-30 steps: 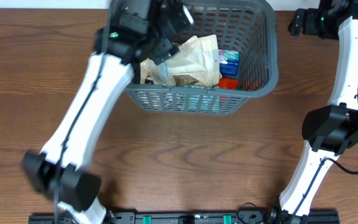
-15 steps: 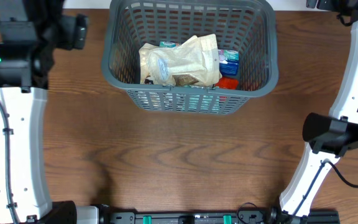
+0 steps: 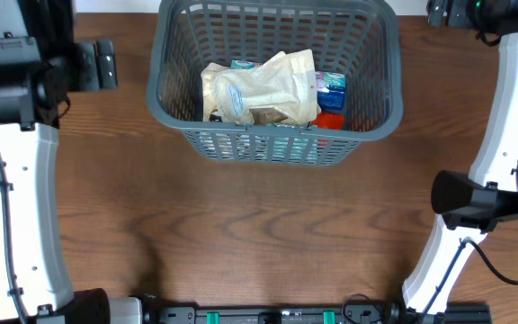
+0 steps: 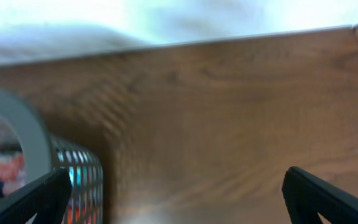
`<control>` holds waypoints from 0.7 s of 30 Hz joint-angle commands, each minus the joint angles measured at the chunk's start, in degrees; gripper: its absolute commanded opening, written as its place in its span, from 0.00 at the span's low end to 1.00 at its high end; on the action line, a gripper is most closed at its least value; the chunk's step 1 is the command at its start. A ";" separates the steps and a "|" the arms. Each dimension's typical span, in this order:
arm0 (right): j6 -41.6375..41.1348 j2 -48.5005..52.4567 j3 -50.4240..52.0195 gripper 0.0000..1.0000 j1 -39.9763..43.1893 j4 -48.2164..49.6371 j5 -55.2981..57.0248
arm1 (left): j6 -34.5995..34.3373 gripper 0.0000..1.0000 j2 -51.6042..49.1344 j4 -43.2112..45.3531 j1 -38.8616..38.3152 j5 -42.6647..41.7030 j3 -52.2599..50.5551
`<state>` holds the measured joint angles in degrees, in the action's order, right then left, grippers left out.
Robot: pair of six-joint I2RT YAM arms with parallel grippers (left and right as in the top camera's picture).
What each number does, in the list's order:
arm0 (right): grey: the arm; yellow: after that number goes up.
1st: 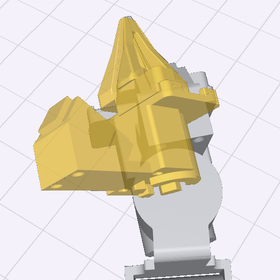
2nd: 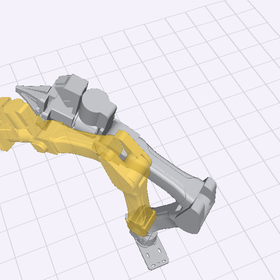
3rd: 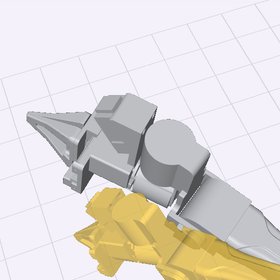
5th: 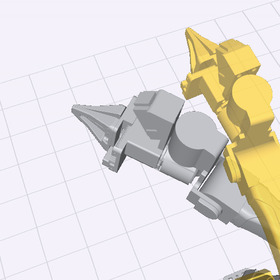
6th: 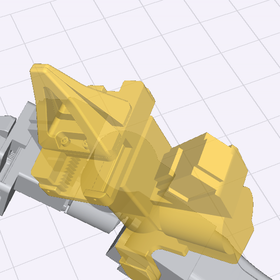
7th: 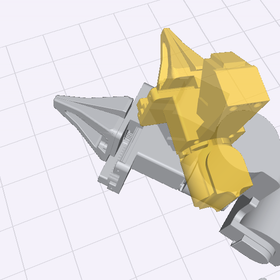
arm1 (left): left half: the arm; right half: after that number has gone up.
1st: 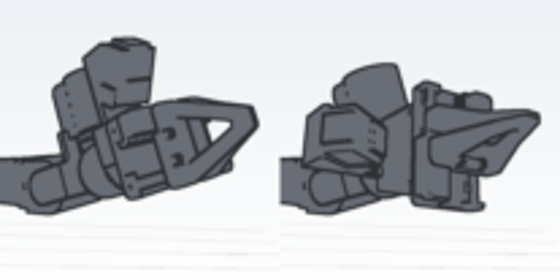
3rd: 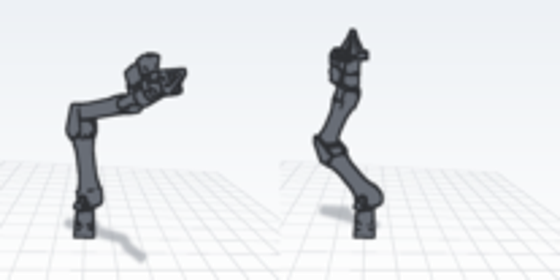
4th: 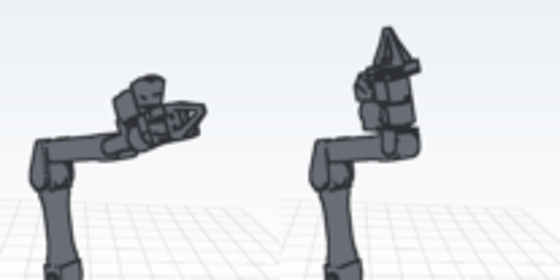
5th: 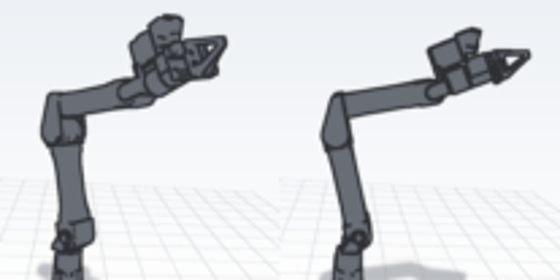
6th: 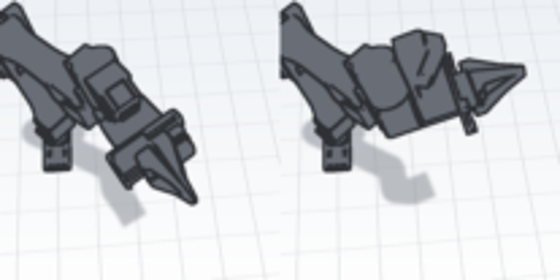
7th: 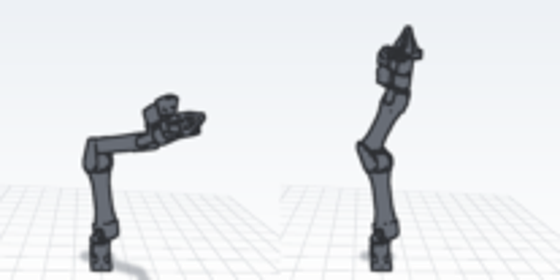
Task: Pack container
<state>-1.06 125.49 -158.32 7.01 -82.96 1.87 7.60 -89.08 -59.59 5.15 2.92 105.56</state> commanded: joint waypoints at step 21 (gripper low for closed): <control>-7.78 -23.82 5.62 0.99 -14.27 -14.34 8.07 | 0.04 0.98 24.61 -0.94 0.31 -5.05 -23.19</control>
<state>-5.43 104.77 -155.72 -4.32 -97.08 8.01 7.51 -66.43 -59.75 5.17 -1.37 84.09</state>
